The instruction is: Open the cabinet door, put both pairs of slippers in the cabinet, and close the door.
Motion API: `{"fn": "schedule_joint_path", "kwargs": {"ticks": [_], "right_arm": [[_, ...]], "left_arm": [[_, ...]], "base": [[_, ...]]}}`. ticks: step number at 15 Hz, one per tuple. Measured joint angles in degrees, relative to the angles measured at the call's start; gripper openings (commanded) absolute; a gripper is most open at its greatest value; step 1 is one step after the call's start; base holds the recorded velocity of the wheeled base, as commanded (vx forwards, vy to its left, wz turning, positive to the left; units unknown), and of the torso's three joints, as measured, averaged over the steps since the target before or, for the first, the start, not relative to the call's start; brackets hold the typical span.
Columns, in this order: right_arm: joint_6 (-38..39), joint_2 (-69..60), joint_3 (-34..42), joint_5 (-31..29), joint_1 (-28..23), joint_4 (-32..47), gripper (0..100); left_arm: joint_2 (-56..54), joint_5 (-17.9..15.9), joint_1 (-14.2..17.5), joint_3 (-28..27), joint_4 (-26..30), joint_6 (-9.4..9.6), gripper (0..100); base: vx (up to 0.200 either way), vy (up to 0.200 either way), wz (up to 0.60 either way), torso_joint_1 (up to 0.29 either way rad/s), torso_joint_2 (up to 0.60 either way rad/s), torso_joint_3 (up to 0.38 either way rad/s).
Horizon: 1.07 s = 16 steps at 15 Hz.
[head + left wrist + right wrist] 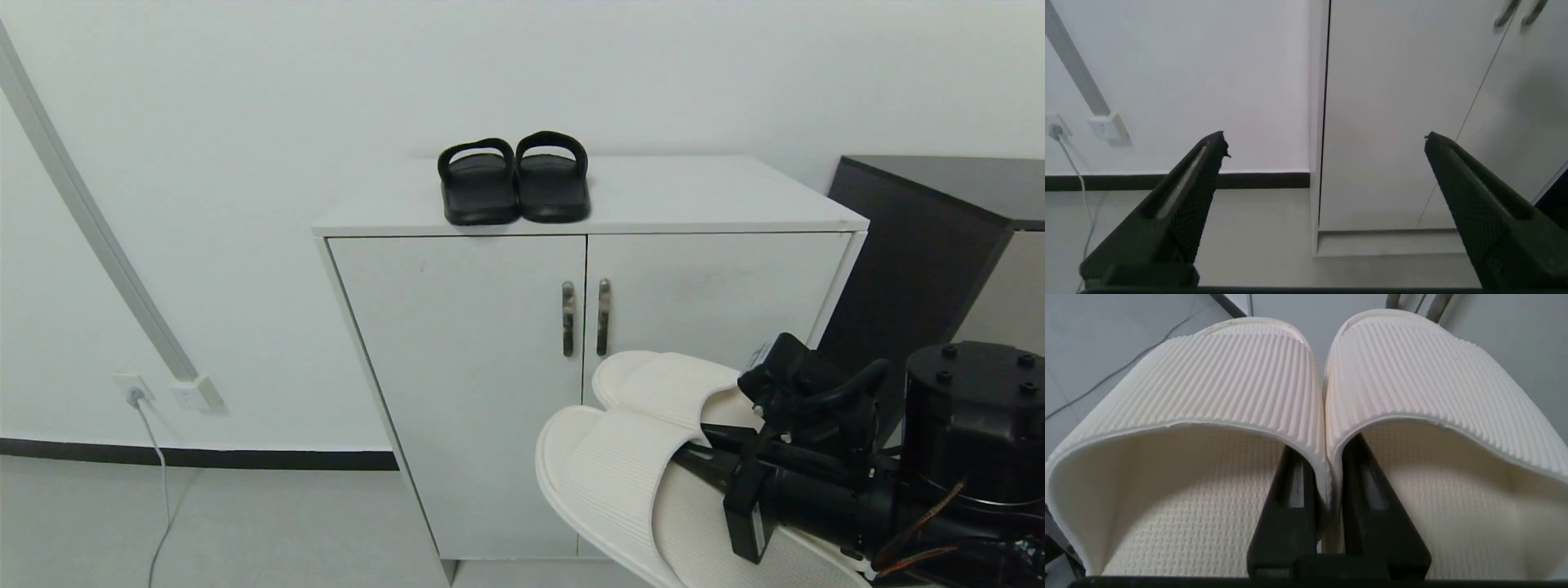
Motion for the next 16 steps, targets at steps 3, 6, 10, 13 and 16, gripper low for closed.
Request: {"fn": "schedule_joint_path", "kwargs": {"ticks": [3, 6, 10, 13, 16], "right_arm": [[0.0, 0.11, 0.04, -0.02, 0.0, -0.02, 0], [0.0, 0.22, 0.26, -0.02, 0.02, 0.0, 0], [0.0, 0.33, 0.41, -0.02, -0.02, -0.05, 0], [0.0, 0.32, 0.41, -0.06, -0.02, -0.02, 0], [0.0, 0.33, 0.74, -0.06, -0.02, -0.06, 0]], "left_arm": [[0.0, 0.07, 0.0, 0.0, 0.02, -0.02, 100], [0.0, 0.07, 0.0, 0.02, -0.05, 0.0, 100], [0.0, 0.07, 0.0, 0.02, -0.09, 0.0, 100], [0.0, 0.05, 0.0, 0.02, -0.06, -0.1, 100], [0.0, 0.0, 0.0, -0.02, -0.11, -0.17, 100]], "base": [[0.0, 0.0, 0.0, -0.087, 0.45, 0.354], [0.0, 0.0, 0.0, -0.04, 0.44, 0.386], [0.0, 0.0, 0.0, -0.005, 0.17, 0.156], [-0.133, 0.0, 0.0, 0.0, -0.01, 0.0], [-0.067, 0.0, 0.0, -0.002, 0.06, 0.058]]}}
